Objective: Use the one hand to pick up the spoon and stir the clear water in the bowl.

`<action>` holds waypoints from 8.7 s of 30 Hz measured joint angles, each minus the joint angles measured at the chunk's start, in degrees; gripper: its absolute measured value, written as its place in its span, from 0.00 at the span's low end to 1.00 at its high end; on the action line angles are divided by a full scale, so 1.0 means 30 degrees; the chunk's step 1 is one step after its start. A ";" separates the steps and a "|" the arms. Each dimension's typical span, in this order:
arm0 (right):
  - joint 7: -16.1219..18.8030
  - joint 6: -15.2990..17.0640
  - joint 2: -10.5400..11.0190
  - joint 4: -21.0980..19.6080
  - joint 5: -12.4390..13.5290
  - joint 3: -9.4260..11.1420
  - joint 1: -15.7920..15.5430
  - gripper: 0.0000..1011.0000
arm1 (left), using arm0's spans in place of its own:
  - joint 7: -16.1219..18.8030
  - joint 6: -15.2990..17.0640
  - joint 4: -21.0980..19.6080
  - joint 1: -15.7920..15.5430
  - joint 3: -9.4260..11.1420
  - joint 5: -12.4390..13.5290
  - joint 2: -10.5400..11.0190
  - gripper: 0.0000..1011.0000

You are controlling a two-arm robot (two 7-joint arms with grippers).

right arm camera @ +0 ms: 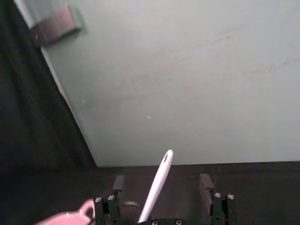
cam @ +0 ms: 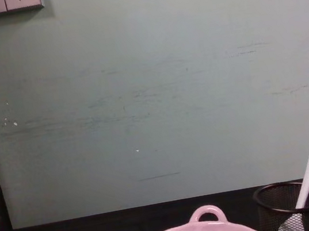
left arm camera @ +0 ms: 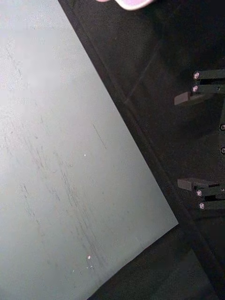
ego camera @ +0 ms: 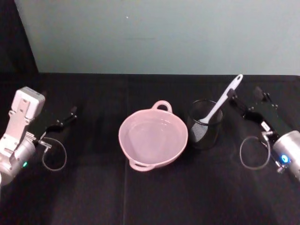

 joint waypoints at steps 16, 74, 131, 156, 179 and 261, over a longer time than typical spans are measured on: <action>0.3071 0.3304 -0.2251 0.4345 0.5589 0.1499 0.2958 0.99 | 0.0000 0.0000 0.0000 -0.0001 0.0000 -0.0001 0.0000 1.00; 0.0703 0.3848 -0.1652 0.2595 0.5976 0.0715 0.2838 0.11 | 0.0000 -0.0001 0.0000 0.0000 0.0001 0.0000 0.0000 1.00; 0.4432 0.8548 0.3334 -0.3736 0.2049 -0.3740 0.8412 0.06 | 0.0000 -0.0001 -0.0001 0.0001 0.0000 0.0000 0.0000 1.00; 0.5931 0.7360 0.0643 -0.0014 0.1299 -0.6532 1.0446 0.06 | 0.0000 0.0000 0.0000 0.0001 0.0000 0.0000 0.0000 1.00; 0.5889 0.7434 0.0713 -0.0144 0.1321 -0.6451 1.0418 0.06 | 0.0000 -0.0001 0.0000 -0.0001 0.0001 0.0000 0.0000 1.00; 0.8037 0.5523 -0.2415 0.3915 -0.0987 -0.7163 0.9929 0.06 | 0.0000 -0.0001 0.0000 0.0001 0.0001 0.0000 0.0000 1.00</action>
